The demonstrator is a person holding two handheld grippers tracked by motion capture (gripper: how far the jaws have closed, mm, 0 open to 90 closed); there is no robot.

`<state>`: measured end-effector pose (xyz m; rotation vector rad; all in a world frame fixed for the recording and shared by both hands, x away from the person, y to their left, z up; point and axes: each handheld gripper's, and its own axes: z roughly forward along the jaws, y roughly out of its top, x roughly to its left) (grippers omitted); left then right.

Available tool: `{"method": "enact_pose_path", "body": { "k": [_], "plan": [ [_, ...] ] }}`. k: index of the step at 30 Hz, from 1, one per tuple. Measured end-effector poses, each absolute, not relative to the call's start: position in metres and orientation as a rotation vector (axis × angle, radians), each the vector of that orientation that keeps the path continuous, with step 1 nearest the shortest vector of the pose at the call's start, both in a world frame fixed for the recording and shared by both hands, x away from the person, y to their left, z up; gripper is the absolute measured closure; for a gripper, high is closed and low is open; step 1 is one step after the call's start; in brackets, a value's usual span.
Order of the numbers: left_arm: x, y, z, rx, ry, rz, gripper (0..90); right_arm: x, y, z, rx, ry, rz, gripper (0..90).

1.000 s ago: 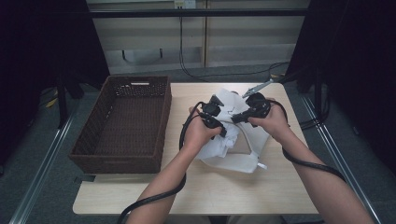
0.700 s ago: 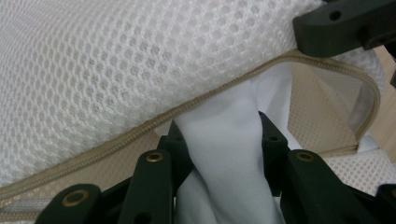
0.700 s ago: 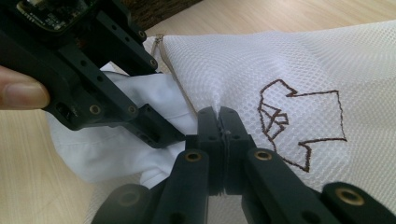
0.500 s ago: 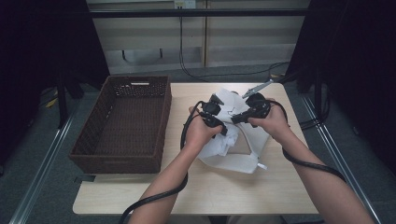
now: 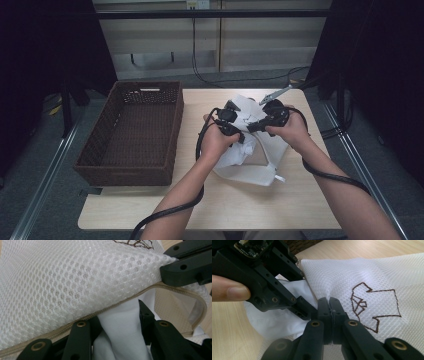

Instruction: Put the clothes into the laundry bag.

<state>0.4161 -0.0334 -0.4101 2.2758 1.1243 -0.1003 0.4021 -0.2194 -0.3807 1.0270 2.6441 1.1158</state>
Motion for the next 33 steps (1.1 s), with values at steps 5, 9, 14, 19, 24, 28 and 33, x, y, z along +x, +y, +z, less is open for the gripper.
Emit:
{"method": "enact_pose_path", "body": {
  "k": [5, 9, 14, 19, 24, 28, 33],
  "plan": [
    [0.417, -0.034, -0.411, 2.274, 1.122, -0.075, 63.4, 0.402, -0.220, -0.380, 1.025, 2.646, 1.113, 90.0],
    [0.416, -0.034, -0.413, 2.261, 1.123, -0.045, 62.1, 0.401, -0.219, -0.379, 1.025, 2.645, 1.117, 89.9],
    [0.417, -0.033, -0.413, 2.266, 1.119, -0.042, 54.7, 0.401, -0.220, -0.379, 1.032, 2.643, 1.116, 90.0],
    [0.418, -0.030, -0.413, 2.281, 1.111, -0.057, 44.0, 0.402, -0.220, -0.379, 1.036, 2.642, 1.116, 90.0],
    [0.415, -0.027, -0.409, 2.306, 1.099, -0.052, 29.4, 0.402, -0.221, -0.380, 1.042, 2.642, 1.115, 90.0],
    [0.413, -0.022, -0.408, 2.319, 1.087, -0.064, 25.8, 0.402, -0.220, -0.381, 1.039, 2.644, 1.118, 90.0],
    [0.408, -0.021, -0.409, 2.369, 1.077, -0.077, 20.5, 0.402, -0.219, -0.382, 1.039, 2.647, 1.105, 90.0]
  ]
}}
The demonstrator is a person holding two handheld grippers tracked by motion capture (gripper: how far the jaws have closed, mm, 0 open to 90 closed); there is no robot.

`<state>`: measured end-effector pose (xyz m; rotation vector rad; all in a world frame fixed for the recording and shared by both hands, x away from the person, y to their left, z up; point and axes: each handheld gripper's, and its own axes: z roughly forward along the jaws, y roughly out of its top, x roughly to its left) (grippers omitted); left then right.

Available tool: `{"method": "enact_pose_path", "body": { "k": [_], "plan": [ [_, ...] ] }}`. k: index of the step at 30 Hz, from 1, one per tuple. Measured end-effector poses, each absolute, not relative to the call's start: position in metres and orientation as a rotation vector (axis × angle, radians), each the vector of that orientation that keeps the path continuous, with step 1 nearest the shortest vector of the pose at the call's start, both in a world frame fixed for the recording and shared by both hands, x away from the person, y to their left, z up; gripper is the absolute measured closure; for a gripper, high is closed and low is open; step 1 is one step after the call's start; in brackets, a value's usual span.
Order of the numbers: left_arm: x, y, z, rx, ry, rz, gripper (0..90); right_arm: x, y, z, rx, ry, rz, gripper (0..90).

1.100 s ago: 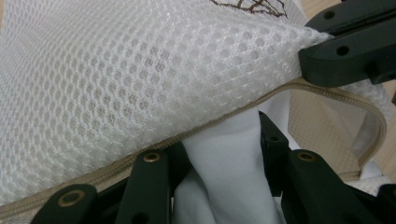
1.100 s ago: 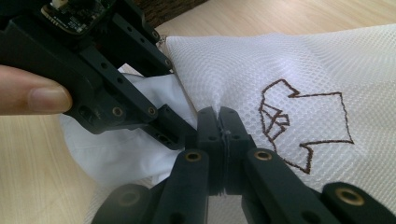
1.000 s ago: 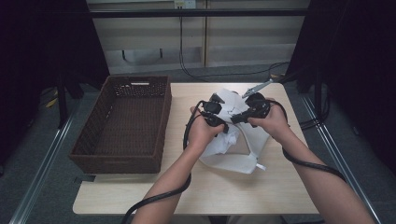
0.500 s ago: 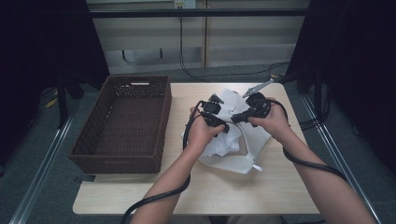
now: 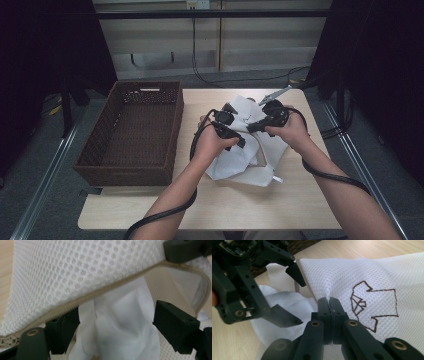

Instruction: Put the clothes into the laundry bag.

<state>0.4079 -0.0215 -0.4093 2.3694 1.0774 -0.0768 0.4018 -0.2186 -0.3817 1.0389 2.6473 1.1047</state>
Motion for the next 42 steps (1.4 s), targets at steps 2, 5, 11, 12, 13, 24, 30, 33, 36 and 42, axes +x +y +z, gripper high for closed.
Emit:
{"method": "enact_pose_path", "body": {
  "k": [2, 5, 11, 12, 13, 24, 30, 33, 36, 42],
  "plan": [
    [0.405, -0.020, -0.409, 2.378, 1.086, -0.075, 17.1, 0.402, -0.219, -0.383, 1.036, 2.650, 1.100, 90.0],
    [0.403, -0.016, -0.409, 2.382, 1.086, -0.075, 16.0, 0.402, -0.221, -0.384, 1.048, 2.648, 1.102, 90.0],
    [0.398, -0.009, -0.412, 2.404, 1.089, -0.075, 13.9, 0.401, -0.223, -0.384, 1.050, 2.648, 1.095, 90.0],
    [0.397, -0.008, -0.413, 2.403, 1.092, -0.080, 13.7, 0.401, -0.223, -0.384, 1.050, 2.647, 1.092, 89.9],
    [0.396, -0.008, -0.414, 2.406, 1.092, -0.082, 13.0, 0.401, -0.223, -0.384, 1.050, 2.648, 1.092, 90.0],
    [0.387, -0.006, -0.431, 2.421, 1.104, -0.105, 9.2, 0.400, -0.221, -0.386, 1.042, 2.652, 1.093, 90.0],
    [0.382, -0.008, -0.442, 2.448, 1.097, -0.097, 9.2, 0.400, -0.220, -0.387, 1.044, 2.650, 1.098, 90.0],
    [0.380, -0.008, -0.446, 2.442, 1.094, -0.094, 11.6, 0.400, -0.220, -0.387, 1.038, 2.659, 1.090, 90.0],
    [0.380, -0.008, -0.448, 2.442, 1.090, -0.086, 16.2, 0.400, -0.219, -0.388, 1.036, 2.660, 1.092, 90.0],
    [0.380, -0.006, -0.451, 2.433, 1.125, -0.090, 36.0, 0.400, -0.220, -0.387, 1.042, 2.653, 1.099, 90.0]
  ]
}}
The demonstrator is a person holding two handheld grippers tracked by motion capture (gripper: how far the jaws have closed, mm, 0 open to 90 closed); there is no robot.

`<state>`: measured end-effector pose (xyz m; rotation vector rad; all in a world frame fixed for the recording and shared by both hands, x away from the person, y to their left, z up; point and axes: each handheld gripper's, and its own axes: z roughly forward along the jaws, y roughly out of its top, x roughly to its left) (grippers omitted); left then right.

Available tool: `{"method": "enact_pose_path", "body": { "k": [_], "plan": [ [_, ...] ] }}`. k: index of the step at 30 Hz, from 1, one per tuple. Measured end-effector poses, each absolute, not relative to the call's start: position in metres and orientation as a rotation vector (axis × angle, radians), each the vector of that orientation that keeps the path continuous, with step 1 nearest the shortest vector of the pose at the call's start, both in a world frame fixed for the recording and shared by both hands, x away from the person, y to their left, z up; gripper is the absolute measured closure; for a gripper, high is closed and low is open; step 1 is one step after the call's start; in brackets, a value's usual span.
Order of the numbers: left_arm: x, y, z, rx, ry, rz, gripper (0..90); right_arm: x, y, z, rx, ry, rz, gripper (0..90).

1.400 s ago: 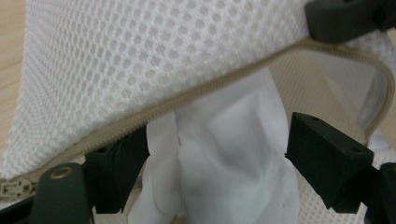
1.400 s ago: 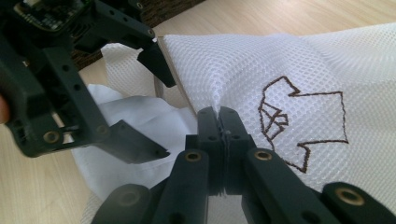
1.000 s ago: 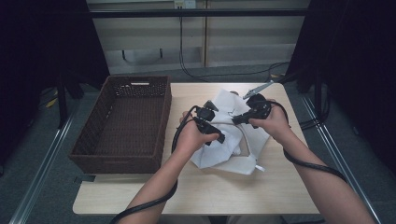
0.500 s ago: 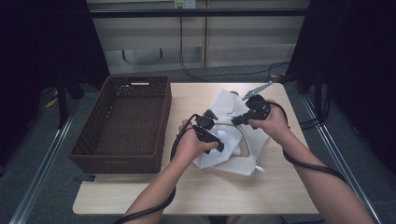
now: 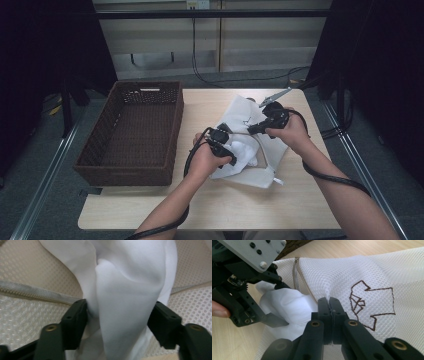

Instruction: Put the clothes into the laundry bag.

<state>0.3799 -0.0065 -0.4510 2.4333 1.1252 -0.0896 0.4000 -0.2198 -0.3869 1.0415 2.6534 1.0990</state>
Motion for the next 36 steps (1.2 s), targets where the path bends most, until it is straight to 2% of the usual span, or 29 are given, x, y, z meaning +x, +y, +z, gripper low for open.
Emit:
{"method": "enact_pose_path", "body": {
  "k": [4, 7, 11, 18, 36],
  "plan": [
    [0.381, -0.007, -0.452, 2.462, 1.143, -0.092, 52.4, 0.400, -0.220, -0.387, 1.050, 2.652, 1.098, 90.0],
    [0.381, -0.008, -0.451, 2.455, 1.140, -0.122, 69.0, 0.400, -0.220, -0.386, 1.046, 2.650, 1.090, 90.0],
    [0.381, -0.010, -0.447, 2.442, 1.121, -0.125, 76.6, 0.400, -0.220, -0.387, 1.046, 2.654, 1.091, 90.0],
    [0.383, -0.011, -0.438, 2.396, 1.119, -0.148, 79.9, 0.400, -0.222, -0.387, 1.051, 2.653, 1.095, 90.0],
    [0.389, -0.024, -0.423, 2.345, 1.105, -0.138, 80.4, 0.399, -0.222, -0.387, 1.046, 2.654, 1.096, 90.0]
  ]
}}
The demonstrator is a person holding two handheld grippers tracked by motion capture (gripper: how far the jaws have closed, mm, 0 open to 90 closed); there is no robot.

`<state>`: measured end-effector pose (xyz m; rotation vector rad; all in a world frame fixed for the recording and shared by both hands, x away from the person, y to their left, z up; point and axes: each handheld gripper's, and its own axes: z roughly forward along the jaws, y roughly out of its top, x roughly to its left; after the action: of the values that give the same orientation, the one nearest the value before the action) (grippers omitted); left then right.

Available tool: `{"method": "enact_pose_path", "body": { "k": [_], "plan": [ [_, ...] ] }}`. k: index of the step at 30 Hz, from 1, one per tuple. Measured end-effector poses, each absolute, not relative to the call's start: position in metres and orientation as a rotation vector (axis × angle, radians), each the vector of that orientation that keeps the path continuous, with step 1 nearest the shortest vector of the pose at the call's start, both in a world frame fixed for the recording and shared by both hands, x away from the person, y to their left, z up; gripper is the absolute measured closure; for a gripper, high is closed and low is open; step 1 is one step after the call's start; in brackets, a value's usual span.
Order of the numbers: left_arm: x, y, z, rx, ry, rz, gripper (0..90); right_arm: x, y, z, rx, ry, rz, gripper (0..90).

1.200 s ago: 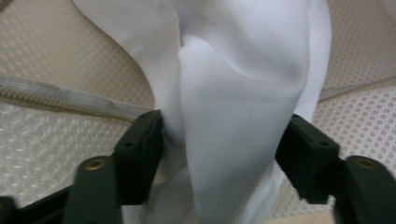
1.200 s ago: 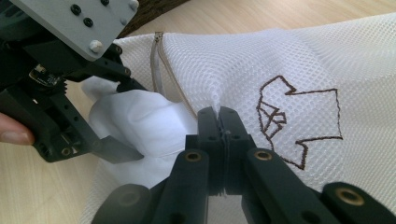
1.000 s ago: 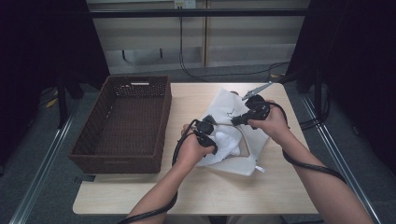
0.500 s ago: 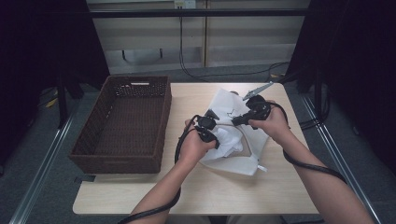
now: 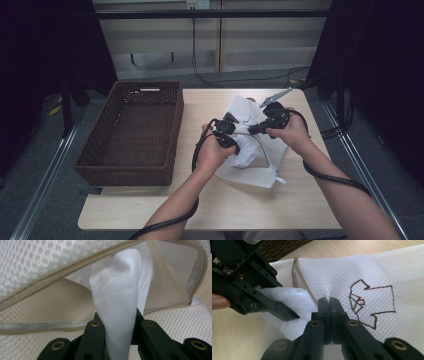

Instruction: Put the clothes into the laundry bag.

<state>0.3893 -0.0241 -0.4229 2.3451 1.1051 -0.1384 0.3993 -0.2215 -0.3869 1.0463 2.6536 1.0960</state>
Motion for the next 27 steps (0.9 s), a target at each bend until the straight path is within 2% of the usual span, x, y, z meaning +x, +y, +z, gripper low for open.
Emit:
{"method": "enact_pose_path", "body": {
  "k": [27],
  "plan": [
    [0.3977, -0.0318, -0.4291, 2.240, 1.158, -0.105, 80.1, 0.3989, -0.2223, -0.3845, 1.036, 2.653, 1.099, 90.0]
  ]
}}
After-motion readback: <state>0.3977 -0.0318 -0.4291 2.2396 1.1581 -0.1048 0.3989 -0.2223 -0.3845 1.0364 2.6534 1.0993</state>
